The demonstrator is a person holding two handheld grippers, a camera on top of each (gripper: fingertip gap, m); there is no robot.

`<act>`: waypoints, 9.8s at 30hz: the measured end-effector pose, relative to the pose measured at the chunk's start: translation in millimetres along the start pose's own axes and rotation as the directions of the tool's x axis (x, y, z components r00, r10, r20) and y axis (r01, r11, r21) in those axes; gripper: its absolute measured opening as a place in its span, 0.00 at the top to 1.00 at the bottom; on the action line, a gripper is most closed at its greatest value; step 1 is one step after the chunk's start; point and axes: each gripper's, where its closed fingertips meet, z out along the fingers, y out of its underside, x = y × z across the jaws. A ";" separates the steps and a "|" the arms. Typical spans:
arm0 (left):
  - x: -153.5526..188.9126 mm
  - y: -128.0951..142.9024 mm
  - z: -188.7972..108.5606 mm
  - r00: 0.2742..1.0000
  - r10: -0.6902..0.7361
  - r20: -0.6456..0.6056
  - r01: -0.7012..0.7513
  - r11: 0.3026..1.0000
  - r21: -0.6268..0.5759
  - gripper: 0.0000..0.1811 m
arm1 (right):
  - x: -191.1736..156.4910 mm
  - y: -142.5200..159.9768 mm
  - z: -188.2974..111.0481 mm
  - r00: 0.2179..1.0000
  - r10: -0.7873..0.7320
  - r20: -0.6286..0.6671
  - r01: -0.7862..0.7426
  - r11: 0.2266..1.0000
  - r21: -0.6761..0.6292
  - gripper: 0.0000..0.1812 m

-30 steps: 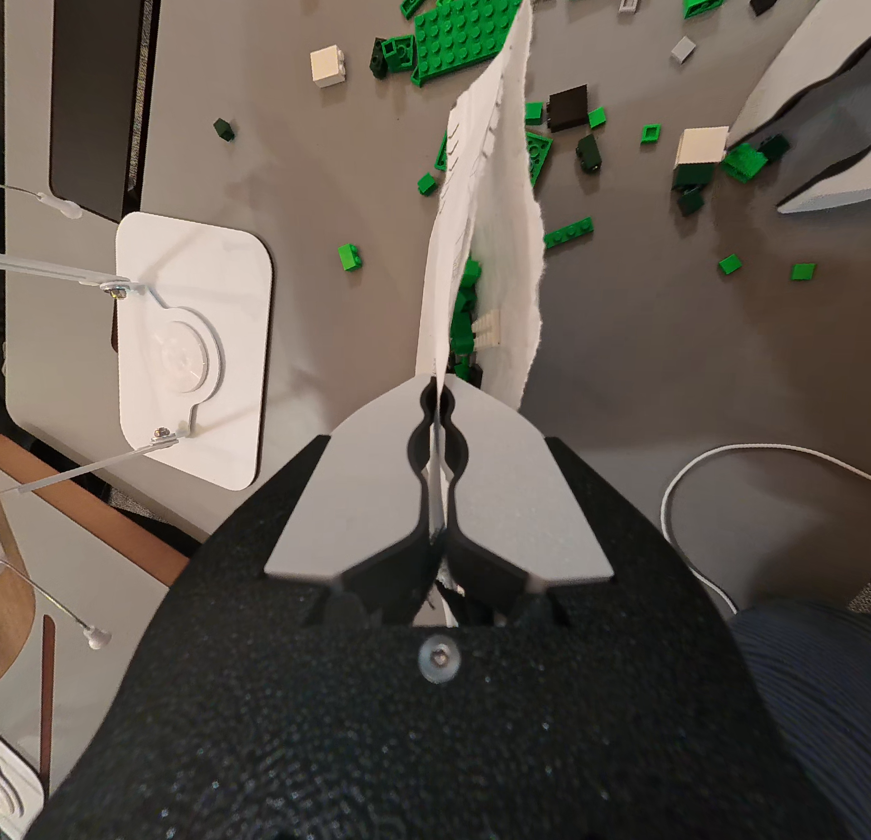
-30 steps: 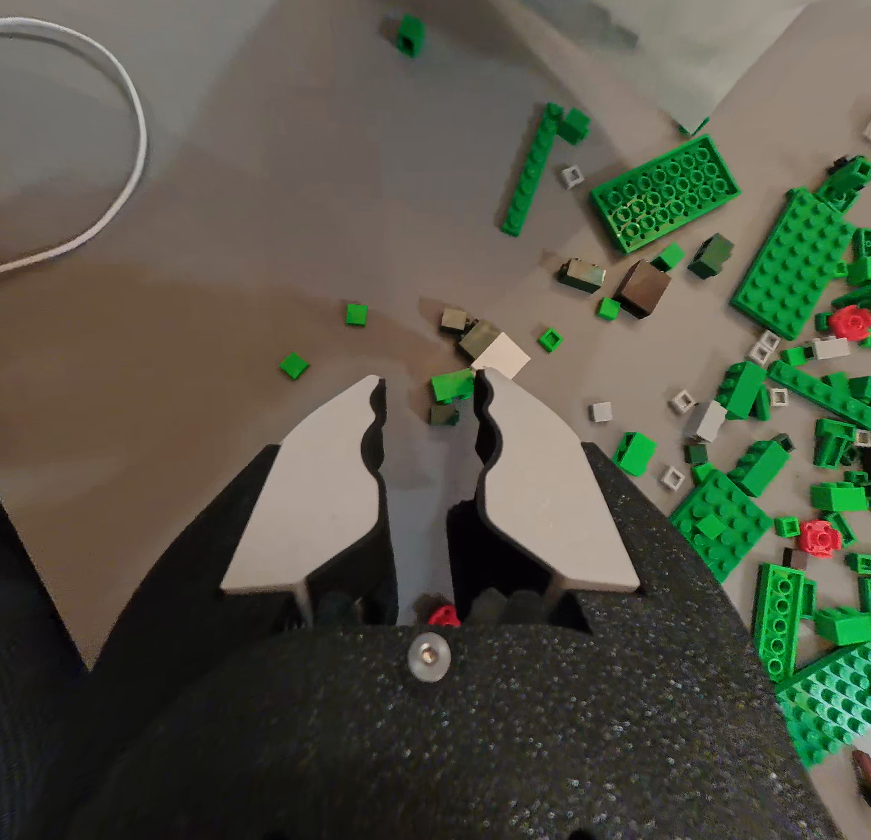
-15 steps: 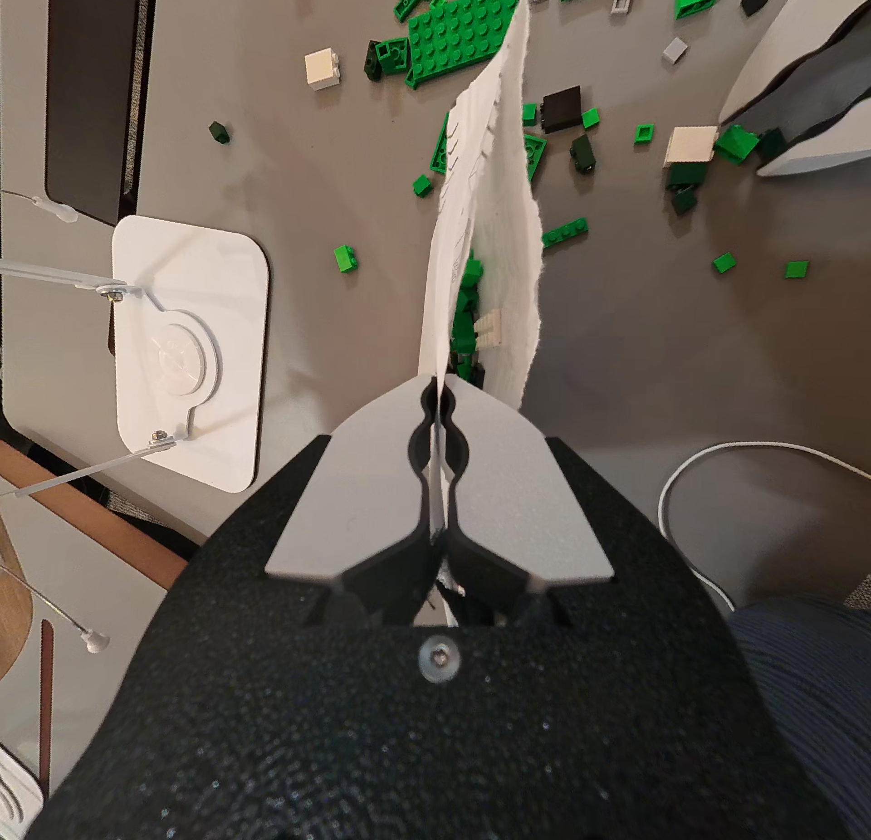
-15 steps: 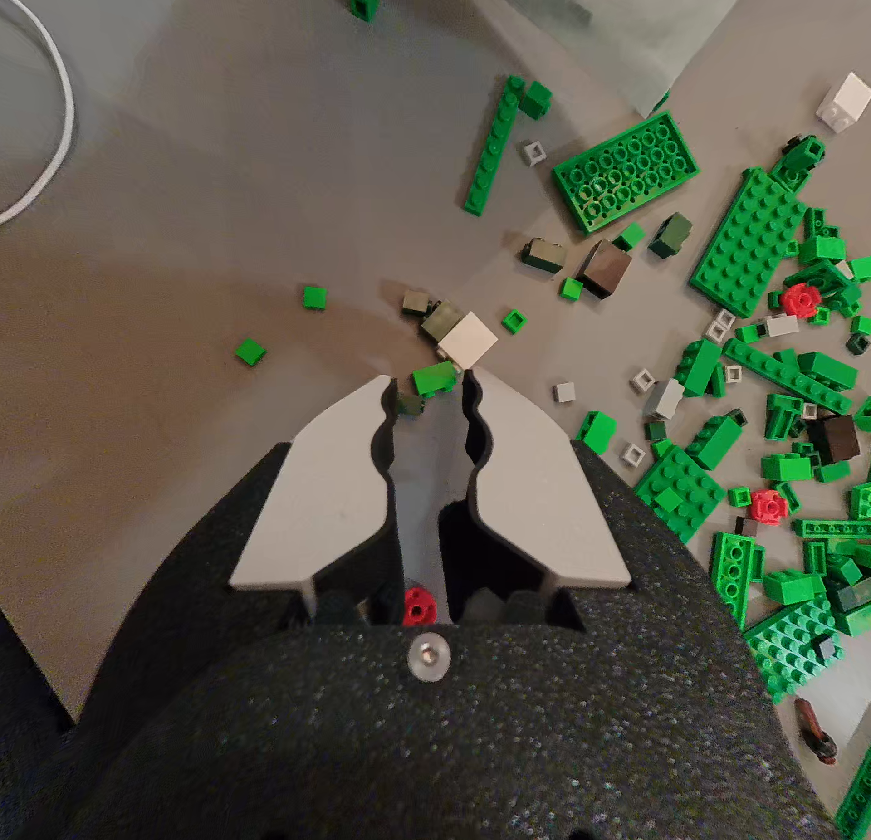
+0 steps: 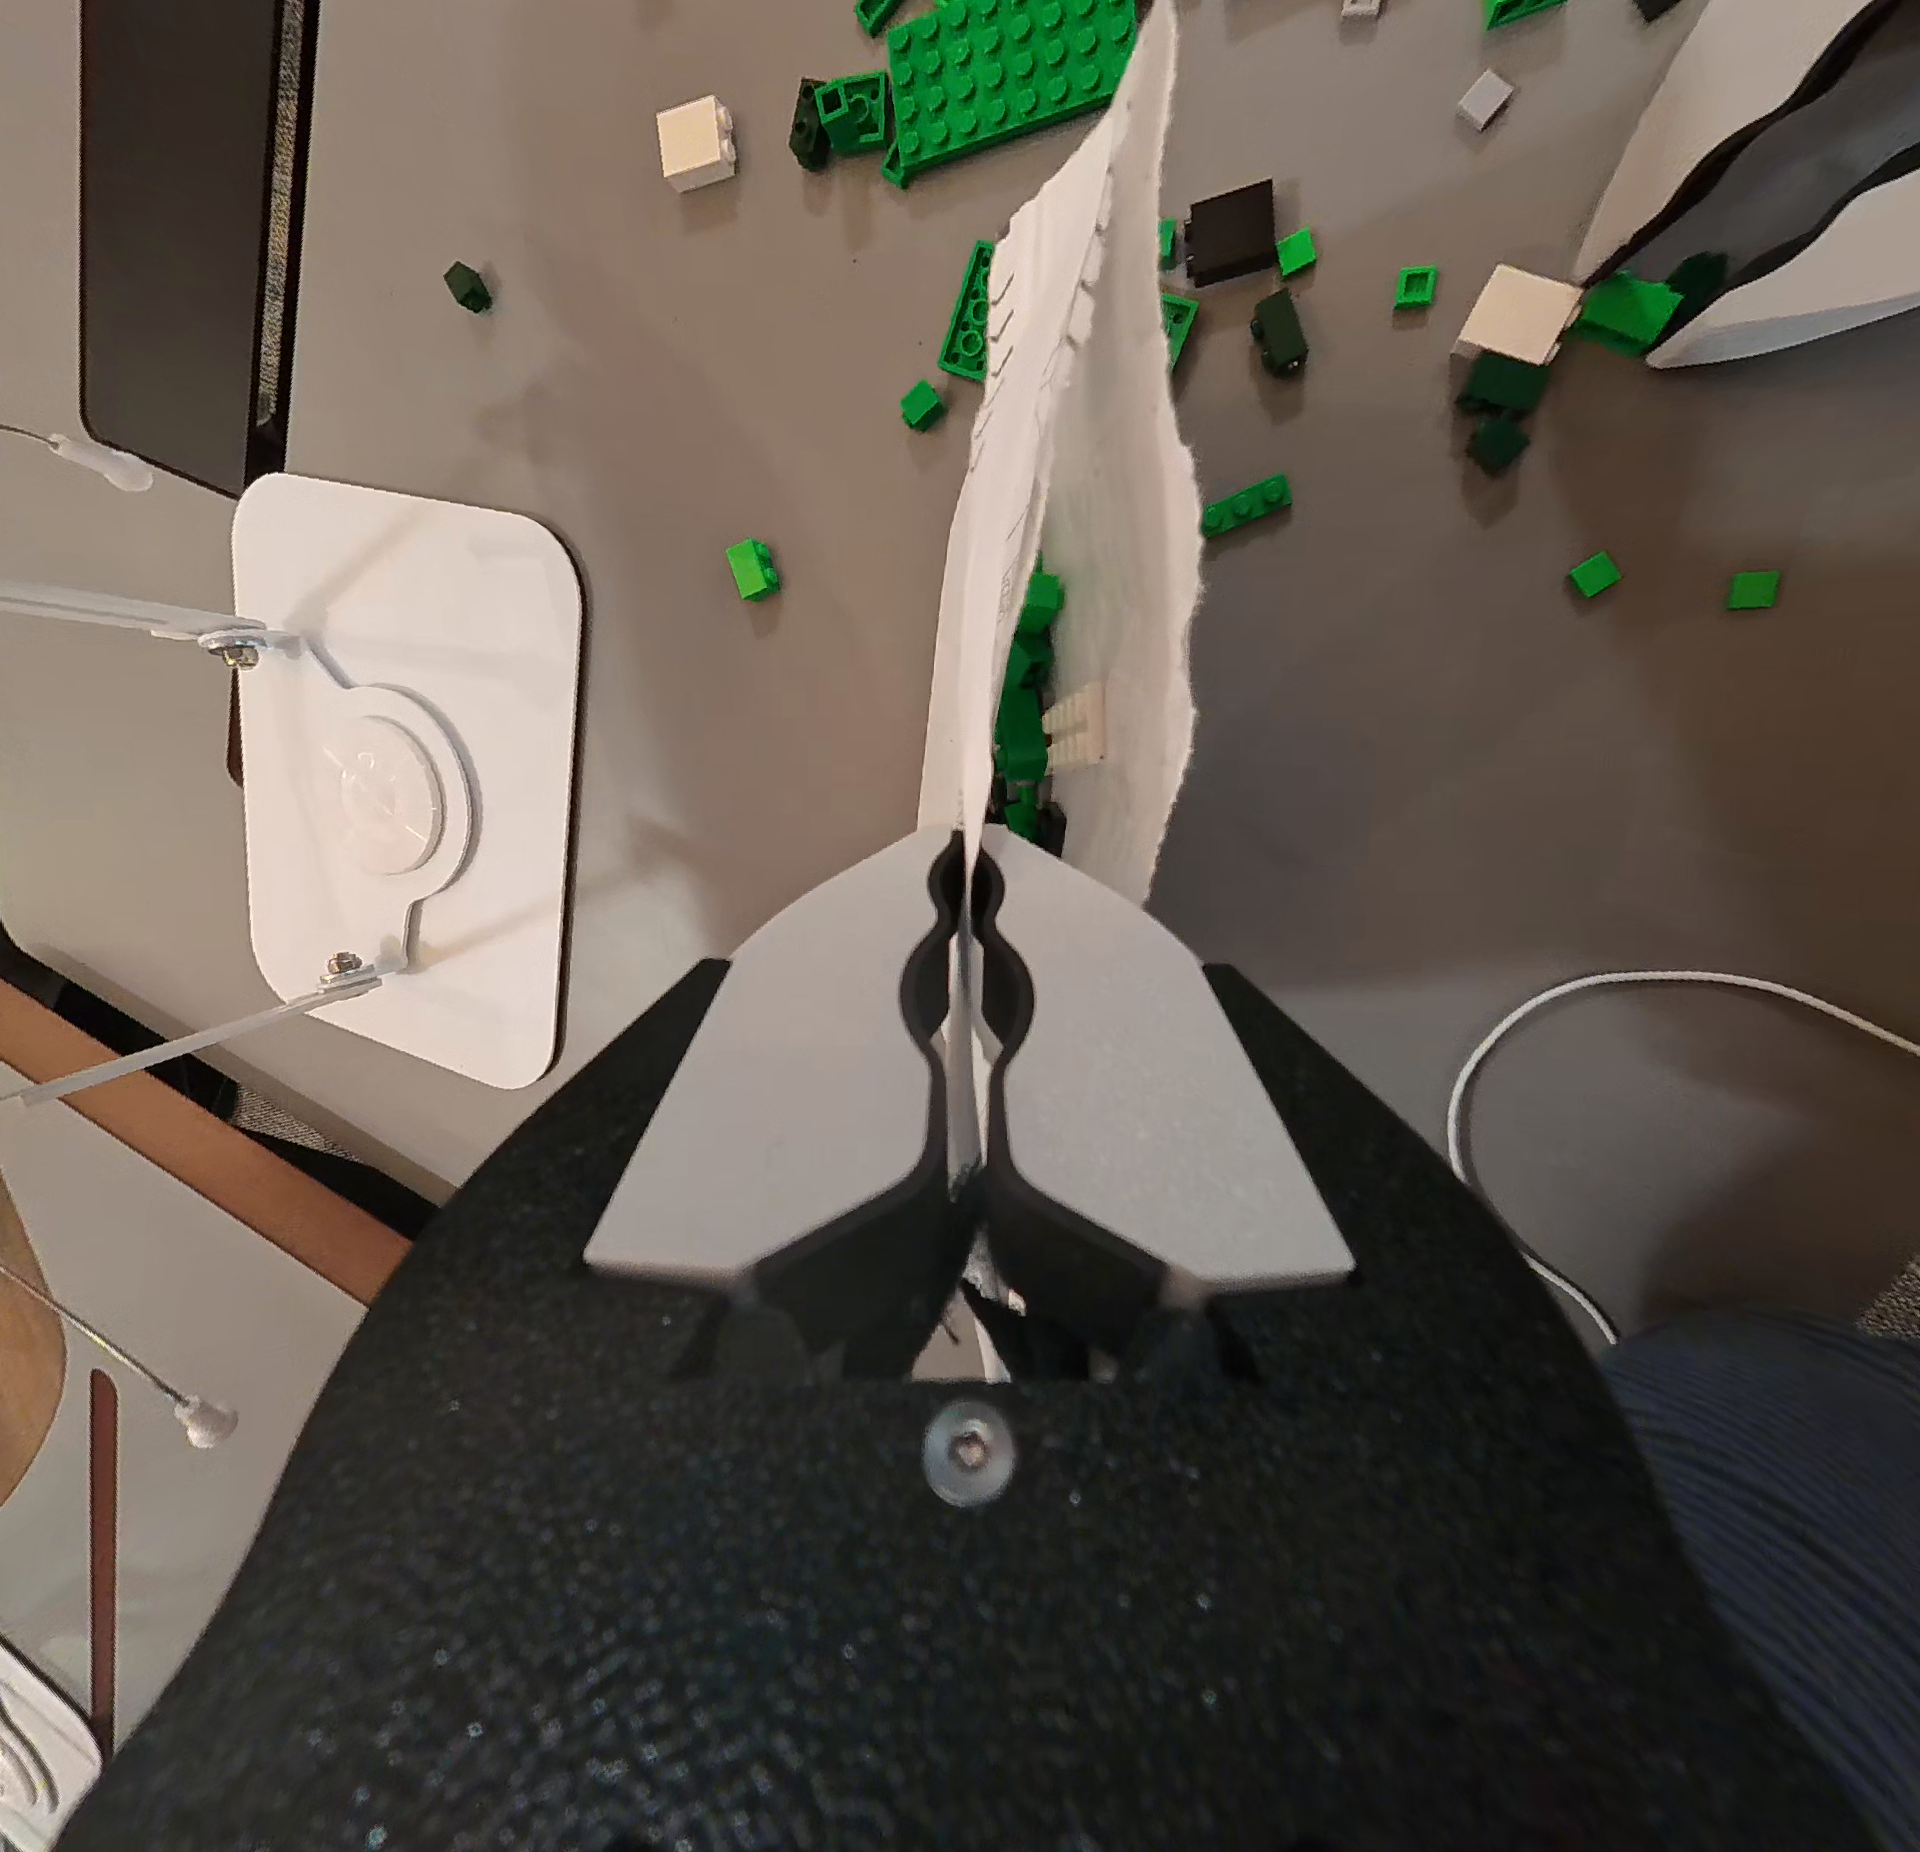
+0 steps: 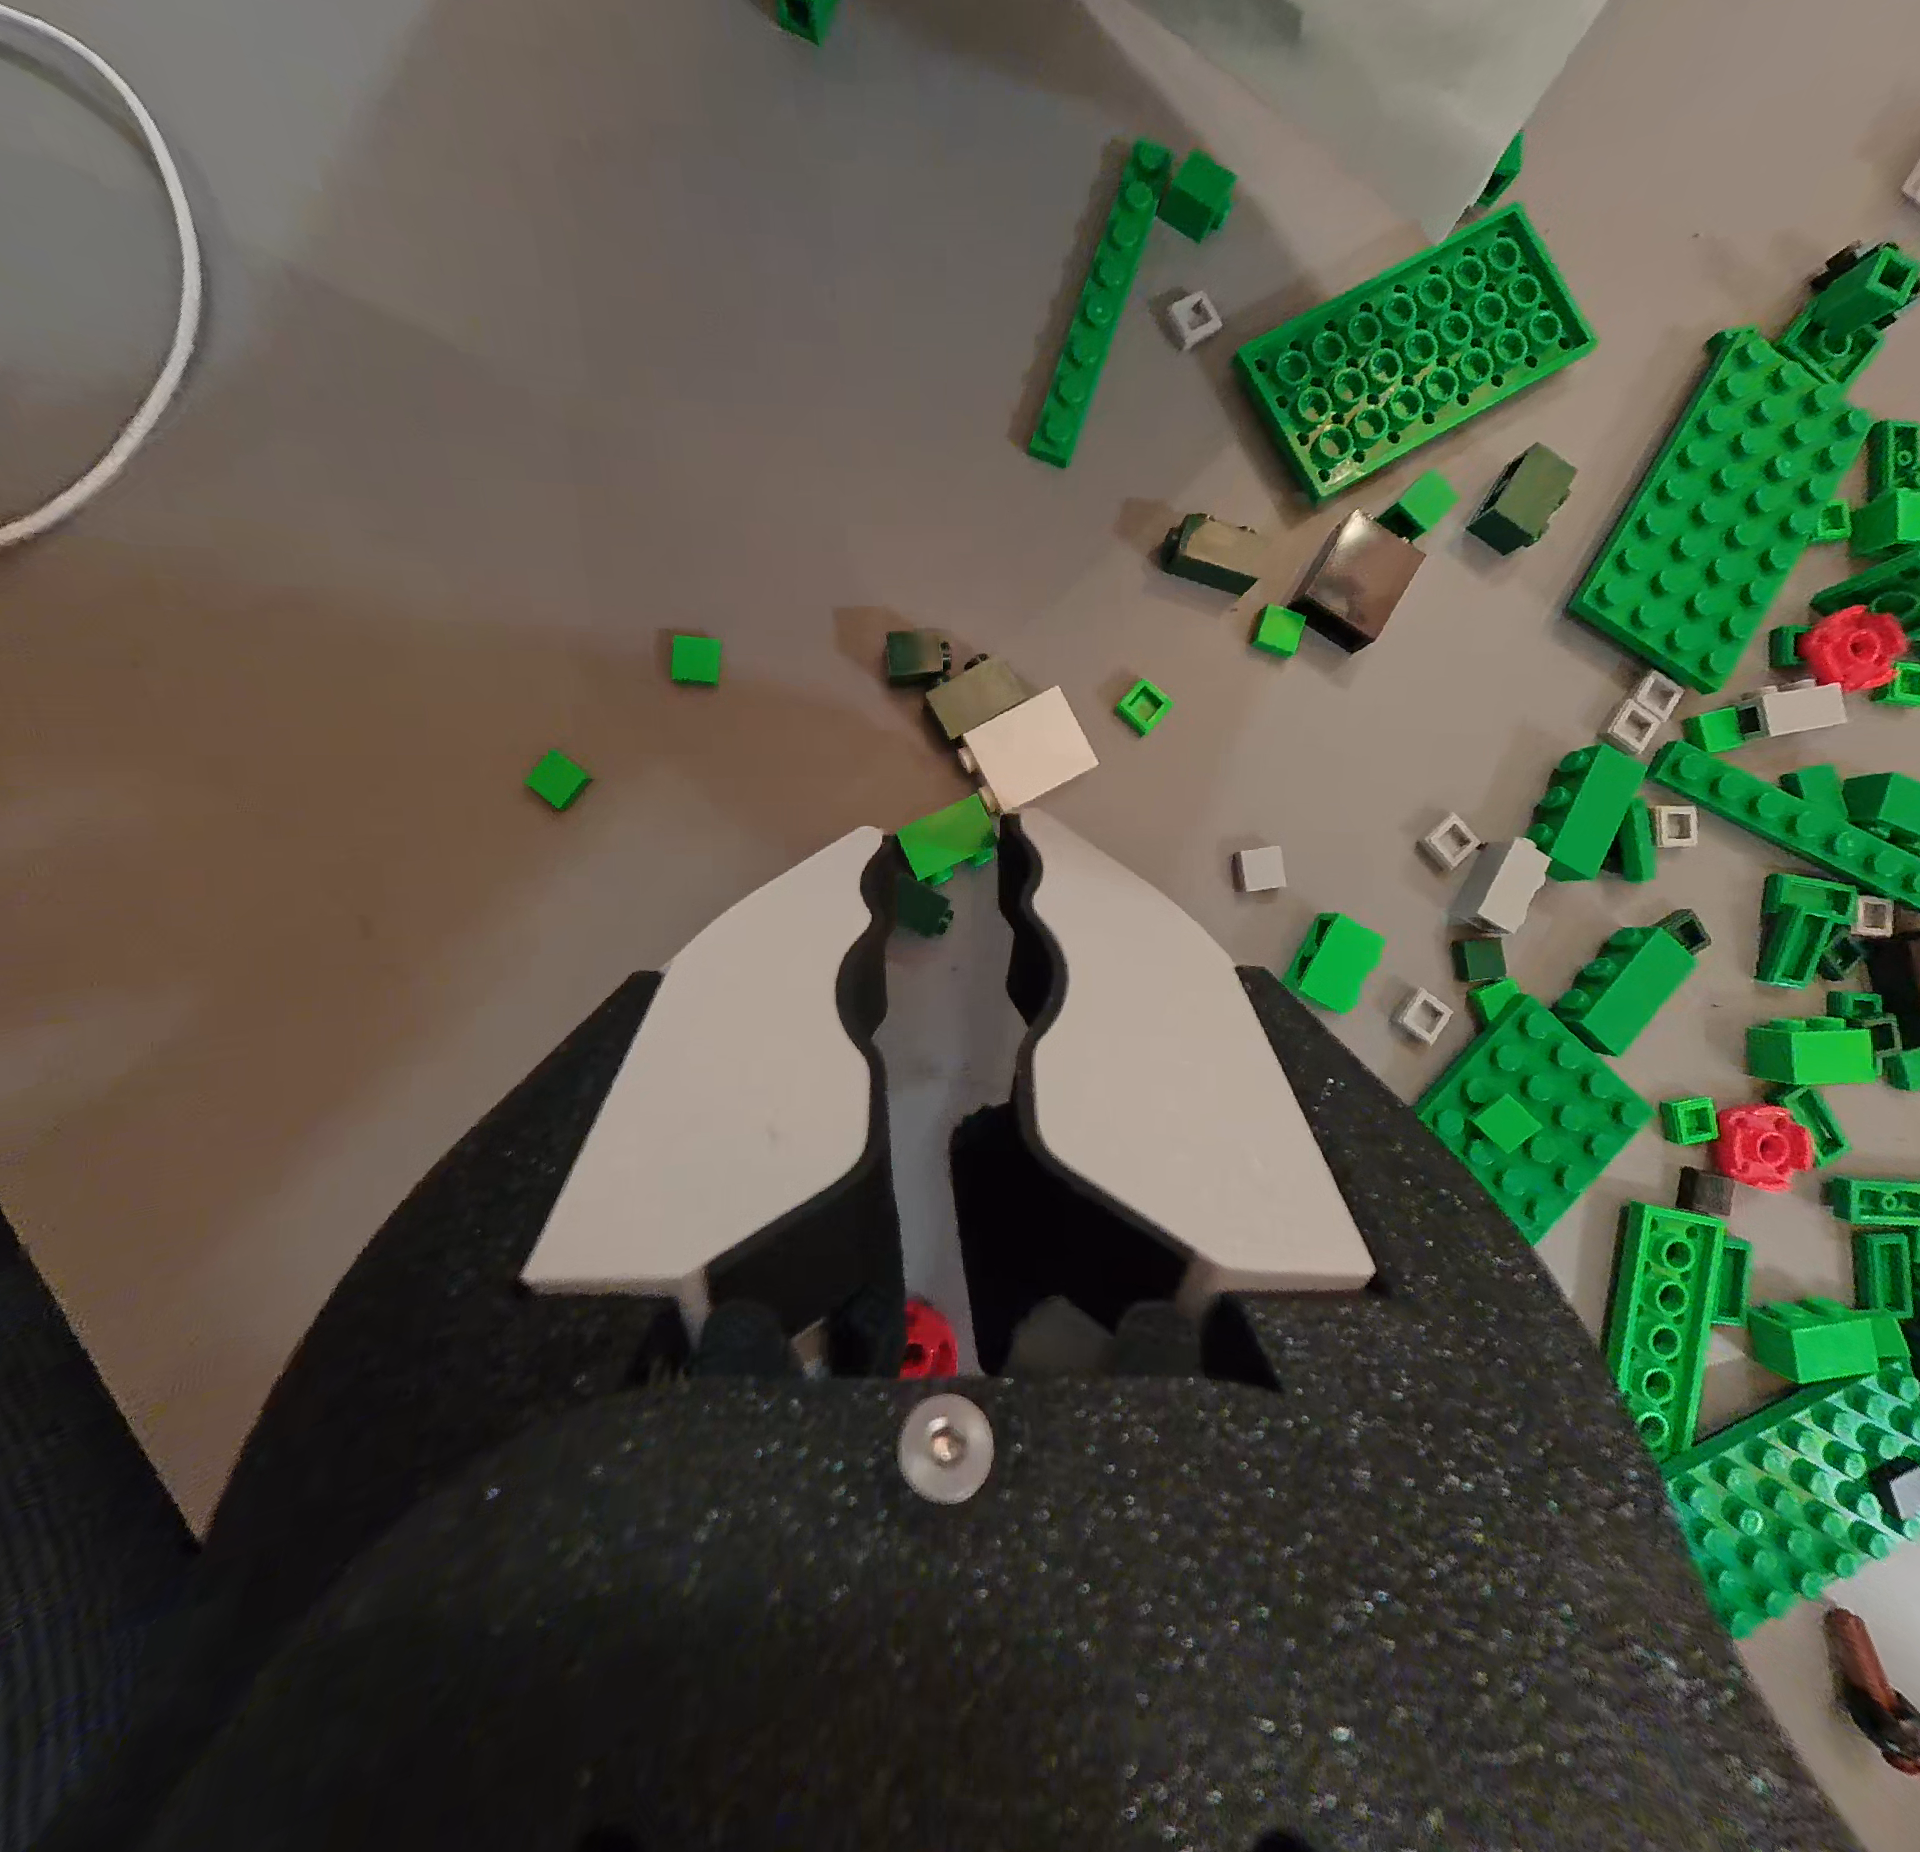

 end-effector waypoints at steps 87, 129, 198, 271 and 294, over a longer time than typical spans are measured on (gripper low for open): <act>-4.3 1.1 -6.7 1.000 0.002 0.024 -0.002 1.000 0.027 1.00 | 48.7 -21.1 -13.9 0.965 -0.197 0.170 0.160 0.964 0.213 0.85; -31.0 41.0 -16.0 0.984 -0.147 0.103 0.149 0.989 -0.011 1.00 | -29.1 -129.8 92.1 0.890 -0.353 0.289 0.309 0.932 0.188 0.90; -17.7 27.0 -11.3 0.994 -0.086 0.063 0.087 0.996 -0.020 1.00 | 48.8 -93.6 70.3 0.939 -0.310 0.150 0.297 0.949 0.103 0.86; -22.6 32.7 -10.6 0.991 -0.110 0.073 0.113 0.993 -0.035 1.00 | 95.9 -135.7 19.8 0.999 -0.032 0.018 0.026 0.964 0.265 0.96; -24.7 38.1 -10.9 0.988 -0.133 0.076 0.137 0.990 -0.043 1.00 | 21.3 -208.5 -69.9 0.945 -0.320 -0.063 0.302 0.787 0.538 0.96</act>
